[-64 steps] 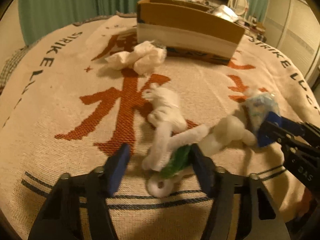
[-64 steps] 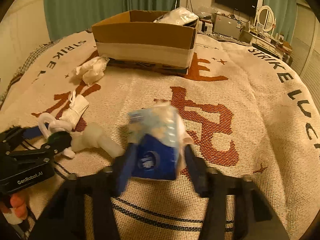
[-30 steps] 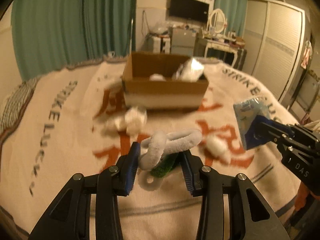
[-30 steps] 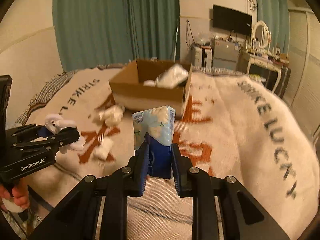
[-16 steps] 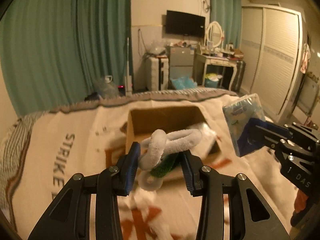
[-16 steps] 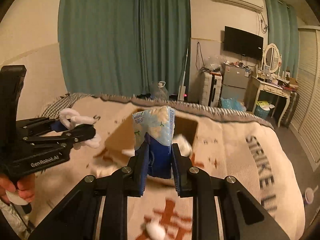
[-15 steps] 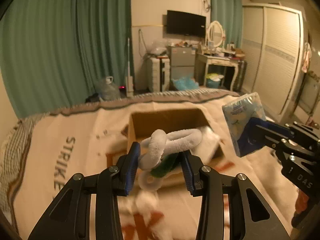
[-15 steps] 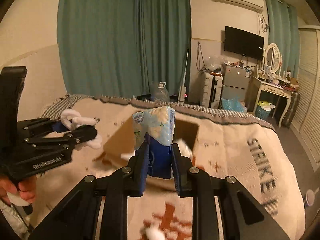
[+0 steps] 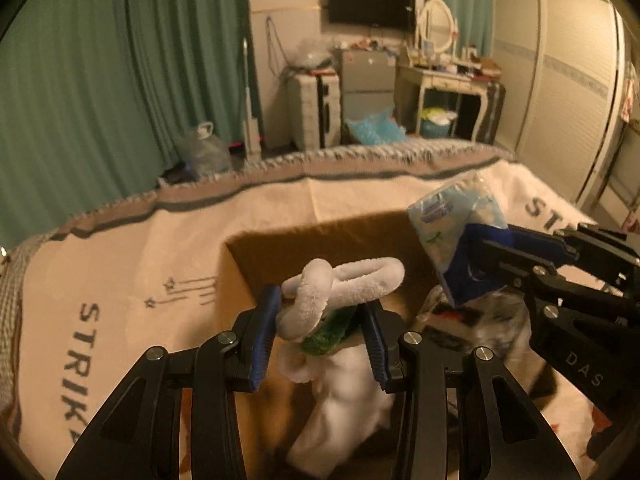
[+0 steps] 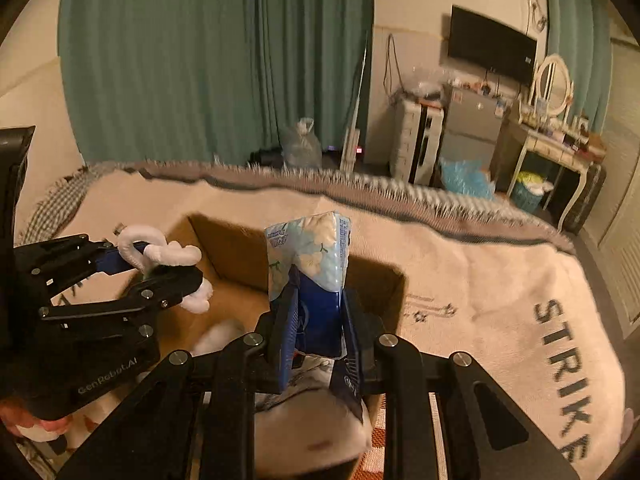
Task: Organize soft objects
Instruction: 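Lower both held items into the box and open both tools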
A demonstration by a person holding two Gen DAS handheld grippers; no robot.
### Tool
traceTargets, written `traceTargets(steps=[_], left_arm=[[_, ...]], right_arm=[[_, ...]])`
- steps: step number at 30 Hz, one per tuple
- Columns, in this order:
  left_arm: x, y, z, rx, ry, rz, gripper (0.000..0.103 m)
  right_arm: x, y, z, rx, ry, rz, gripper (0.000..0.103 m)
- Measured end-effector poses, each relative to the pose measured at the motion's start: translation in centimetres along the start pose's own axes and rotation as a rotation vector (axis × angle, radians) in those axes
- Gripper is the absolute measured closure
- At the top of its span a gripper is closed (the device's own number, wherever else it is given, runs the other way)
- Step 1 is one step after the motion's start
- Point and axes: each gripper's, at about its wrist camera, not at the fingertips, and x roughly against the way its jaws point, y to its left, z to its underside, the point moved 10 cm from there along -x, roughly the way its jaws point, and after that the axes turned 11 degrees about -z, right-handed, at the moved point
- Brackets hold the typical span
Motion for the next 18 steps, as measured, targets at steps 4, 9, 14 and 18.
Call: traceTargets(steps=[4,9,14,18], left_arm=[[-1.3,-0.8,1.4,-0.027,0.021,0.004,0.063],[-0.6,0.3,1.1,-0.013,0.009,-0.088,0.042],[3.3,2.1,0.3,0.028,-0.027,-0.113,0.029],[8.3,2.8,-1.2,0.034,-0.064,-0.123,0.029]], right_arm=[[-1.4,-1.4,1.2,-0.040,0.006,-0.015,0.081],[-0.3,-2.1,1.6,-0.076,-0.021,-0.013,0.044],[4.8,-1.6,0.5,-0.101,-0.086,0.000,0.040],[11.3,-0.3,-1.0,-0.074,-0.139,0.028,0.037]])
